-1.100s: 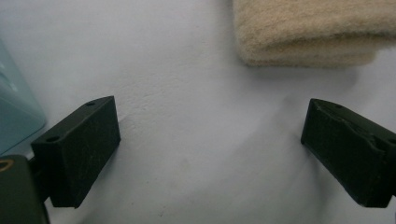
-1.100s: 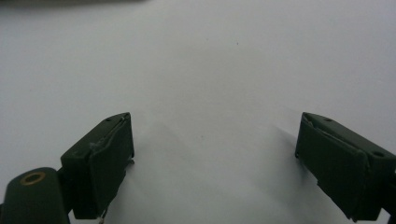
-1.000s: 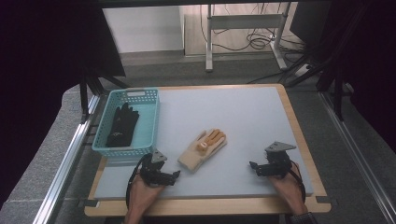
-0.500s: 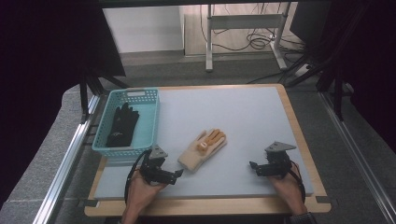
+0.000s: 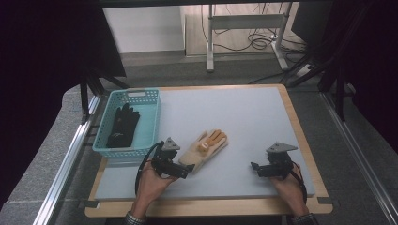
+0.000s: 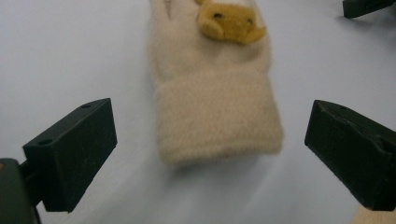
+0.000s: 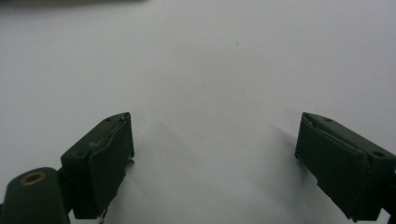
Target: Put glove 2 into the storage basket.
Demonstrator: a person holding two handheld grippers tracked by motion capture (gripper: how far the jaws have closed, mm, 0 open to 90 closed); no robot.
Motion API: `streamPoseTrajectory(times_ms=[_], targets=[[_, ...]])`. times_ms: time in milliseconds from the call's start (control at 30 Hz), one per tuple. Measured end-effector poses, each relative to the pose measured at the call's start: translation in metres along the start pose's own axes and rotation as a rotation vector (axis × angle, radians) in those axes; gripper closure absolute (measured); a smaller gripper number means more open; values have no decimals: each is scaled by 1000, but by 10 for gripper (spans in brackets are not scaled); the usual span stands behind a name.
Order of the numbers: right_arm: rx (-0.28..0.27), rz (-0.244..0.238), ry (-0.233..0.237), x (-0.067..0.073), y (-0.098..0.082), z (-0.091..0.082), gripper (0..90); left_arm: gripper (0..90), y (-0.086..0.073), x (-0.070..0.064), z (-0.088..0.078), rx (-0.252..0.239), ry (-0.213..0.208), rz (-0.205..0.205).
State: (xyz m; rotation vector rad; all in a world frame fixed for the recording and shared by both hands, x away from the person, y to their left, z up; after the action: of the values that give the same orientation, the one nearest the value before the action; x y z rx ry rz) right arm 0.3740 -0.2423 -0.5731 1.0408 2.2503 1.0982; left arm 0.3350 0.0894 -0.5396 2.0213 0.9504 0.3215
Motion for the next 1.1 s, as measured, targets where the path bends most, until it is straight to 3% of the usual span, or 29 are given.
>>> streamPoseTrajectory(times_ms=[400,933,1100], targets=[[1,1,1,0,0,0,109,28,21,0,34,40,-17,21],[1,2,2,0,0,0,109,33,24,2,82,120,3,24],[1,3,2,0,0,0,109,105,23,-1,89,158,10,34]])
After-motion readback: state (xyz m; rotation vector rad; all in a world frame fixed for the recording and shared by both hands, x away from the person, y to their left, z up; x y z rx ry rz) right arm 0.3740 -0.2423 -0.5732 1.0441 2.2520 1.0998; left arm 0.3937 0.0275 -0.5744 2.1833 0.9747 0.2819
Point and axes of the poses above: each handheld gripper's, and its own axes: z roughly forward along the jaws, y roughly out of its top, x roughly to its left, the point moved 6 cm from there along z, roughly forward along the jaws, and after that the axes turned 7 degrees about -x, right-handed, at the moved point
